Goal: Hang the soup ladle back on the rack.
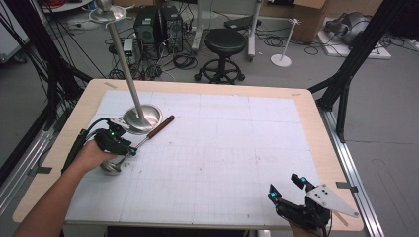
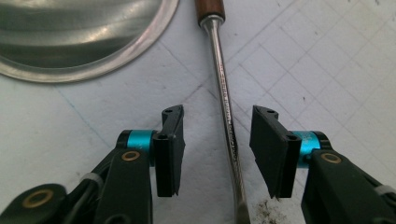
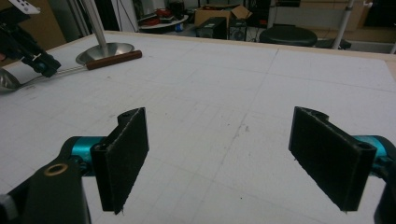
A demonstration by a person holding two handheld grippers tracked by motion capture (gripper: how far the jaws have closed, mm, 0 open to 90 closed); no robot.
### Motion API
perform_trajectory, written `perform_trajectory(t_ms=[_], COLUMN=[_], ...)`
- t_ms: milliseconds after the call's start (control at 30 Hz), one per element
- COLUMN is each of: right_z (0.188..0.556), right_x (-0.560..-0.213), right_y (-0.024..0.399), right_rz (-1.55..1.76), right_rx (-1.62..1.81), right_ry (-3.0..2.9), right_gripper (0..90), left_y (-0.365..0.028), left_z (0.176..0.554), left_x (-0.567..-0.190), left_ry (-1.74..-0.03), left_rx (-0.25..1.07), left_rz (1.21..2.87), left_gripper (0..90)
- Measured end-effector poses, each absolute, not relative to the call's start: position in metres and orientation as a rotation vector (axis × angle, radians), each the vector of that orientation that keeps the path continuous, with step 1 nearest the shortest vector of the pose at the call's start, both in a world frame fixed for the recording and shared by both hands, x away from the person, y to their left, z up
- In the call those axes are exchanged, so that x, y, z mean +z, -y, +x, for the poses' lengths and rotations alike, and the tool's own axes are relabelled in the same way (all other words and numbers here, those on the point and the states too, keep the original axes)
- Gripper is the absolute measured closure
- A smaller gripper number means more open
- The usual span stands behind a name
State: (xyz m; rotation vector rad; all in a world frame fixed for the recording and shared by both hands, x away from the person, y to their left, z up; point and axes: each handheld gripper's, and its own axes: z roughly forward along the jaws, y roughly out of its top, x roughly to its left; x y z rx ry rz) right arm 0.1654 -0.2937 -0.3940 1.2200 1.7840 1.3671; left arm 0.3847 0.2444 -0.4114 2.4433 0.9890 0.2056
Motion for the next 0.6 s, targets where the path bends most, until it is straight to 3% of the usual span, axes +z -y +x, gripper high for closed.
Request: perform_trajectory(t_ms=[267,500,567,600], right_z=[0.1627,0.1621,0.1620,0.1620], right_x=[-0.3933,-0.3928,-0.3933,-0.3933], right_y=[0.2960,0.2973,0.2968,0.2968], right_rz=[1.220,1.227,1.237,1.237], right_rx=[1.380,1.384,1.382,1.382], right_ry=[-1.769,-1.762,-1.767,-1.767], right_gripper=[18.8,18.8,18.8,18.8], left_y=[-0.2379,-0.2383,-0.2379,-0.2372], left_z=[0.3903,0.3901,0.3893,0.3891], left_x=[-0.4158,-0.4156,-0.4154,-0.4154], left_ry=[-1.022,-1.046,-1.033,-1.035], left_rx=[0.196,0.211,0.209,0.213], left_rz=[2.472,2.468,2.475,2.479], left_gripper=[58.7,70.1,79.1,79.1])
